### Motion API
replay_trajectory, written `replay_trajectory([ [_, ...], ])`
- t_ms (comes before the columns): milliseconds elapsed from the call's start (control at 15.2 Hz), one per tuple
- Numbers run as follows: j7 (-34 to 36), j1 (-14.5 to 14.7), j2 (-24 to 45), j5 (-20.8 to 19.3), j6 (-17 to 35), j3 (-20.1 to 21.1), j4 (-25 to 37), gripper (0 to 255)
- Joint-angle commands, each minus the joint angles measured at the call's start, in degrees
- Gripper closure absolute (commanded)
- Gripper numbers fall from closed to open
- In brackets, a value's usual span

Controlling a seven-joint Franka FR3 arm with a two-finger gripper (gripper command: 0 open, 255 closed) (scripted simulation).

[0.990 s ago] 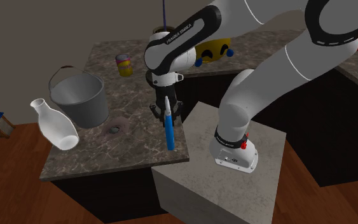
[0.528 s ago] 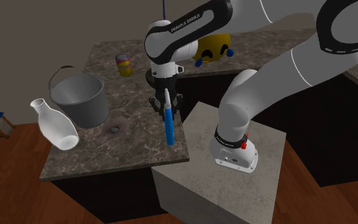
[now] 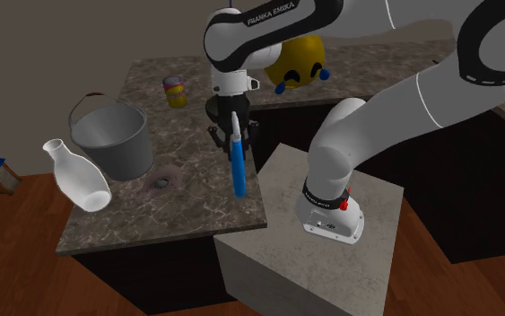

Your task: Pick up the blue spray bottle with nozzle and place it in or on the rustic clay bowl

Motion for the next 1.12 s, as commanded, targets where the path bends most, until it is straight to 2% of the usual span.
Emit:
replay_trajectory([
  [0, 0.66, -0.11, -0.78, -0.39, -1.99, -0.26, 1.29, 255],
  [924, 4.3, -0.37, -3.35, -1.89, -12.58, -1.64, 9.89, 255],
  [1056, 1.86, -1.63, 0.11, -4.07, -12.09, -3.61, 12.01, 255],
])
